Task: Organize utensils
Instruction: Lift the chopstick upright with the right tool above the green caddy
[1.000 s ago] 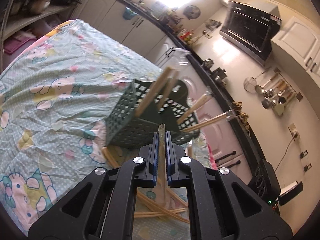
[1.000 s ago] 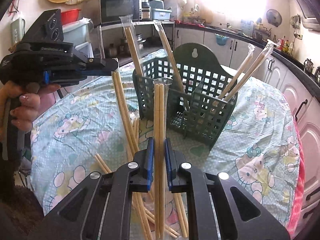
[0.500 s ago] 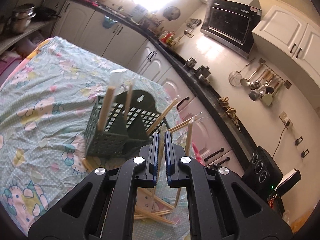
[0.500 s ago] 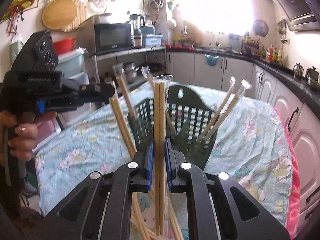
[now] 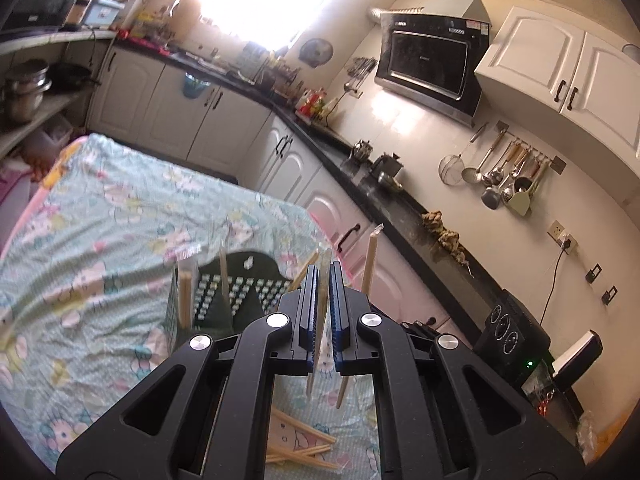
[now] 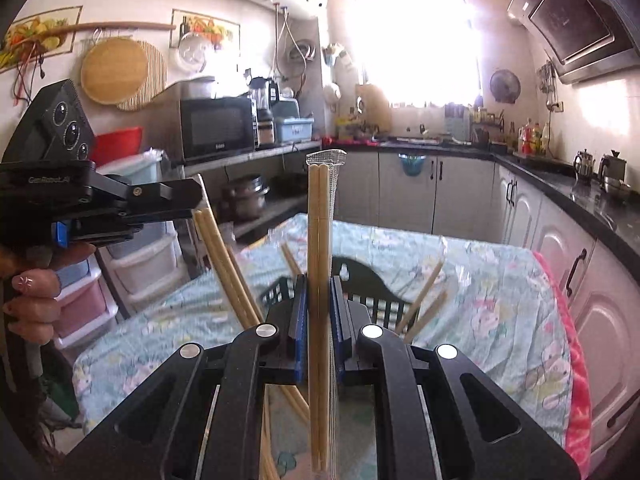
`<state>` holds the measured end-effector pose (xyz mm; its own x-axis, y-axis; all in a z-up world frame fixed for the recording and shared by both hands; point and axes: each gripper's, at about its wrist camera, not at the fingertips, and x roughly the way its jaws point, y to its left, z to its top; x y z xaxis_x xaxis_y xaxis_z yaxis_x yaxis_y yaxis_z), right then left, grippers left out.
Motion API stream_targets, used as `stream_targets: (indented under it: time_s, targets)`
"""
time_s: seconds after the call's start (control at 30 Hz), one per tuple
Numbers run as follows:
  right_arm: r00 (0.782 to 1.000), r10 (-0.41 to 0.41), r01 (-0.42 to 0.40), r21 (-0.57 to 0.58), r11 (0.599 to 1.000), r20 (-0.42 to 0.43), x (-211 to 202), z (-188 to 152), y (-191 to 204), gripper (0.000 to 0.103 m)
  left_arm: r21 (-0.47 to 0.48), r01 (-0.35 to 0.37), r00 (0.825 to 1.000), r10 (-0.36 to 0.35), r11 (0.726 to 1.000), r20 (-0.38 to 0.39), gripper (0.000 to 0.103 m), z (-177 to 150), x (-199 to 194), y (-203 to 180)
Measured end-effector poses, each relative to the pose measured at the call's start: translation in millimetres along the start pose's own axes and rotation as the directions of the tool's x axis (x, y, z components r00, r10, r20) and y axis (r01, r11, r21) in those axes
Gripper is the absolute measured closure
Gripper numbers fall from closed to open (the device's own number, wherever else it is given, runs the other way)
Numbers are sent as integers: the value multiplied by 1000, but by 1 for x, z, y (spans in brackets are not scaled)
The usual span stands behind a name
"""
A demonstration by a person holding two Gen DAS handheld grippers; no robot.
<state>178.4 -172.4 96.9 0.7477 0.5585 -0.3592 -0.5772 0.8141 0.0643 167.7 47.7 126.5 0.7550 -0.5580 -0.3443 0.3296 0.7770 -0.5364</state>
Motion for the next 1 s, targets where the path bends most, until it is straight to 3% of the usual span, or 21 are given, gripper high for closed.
stream_targets:
  time_s: [0.6, 1.0]
  targets:
    - [991, -16, 18, -18, 1000, 137, 10, 60, -5, 92, 78, -127, 980, 112, 989, 164, 100, 56, -33, -6]
    - [973, -29, 41, -48, 998, 229, 16, 76, -5, 92, 107, -217, 959, 192, 970, 208, 100, 72, -31, -1]
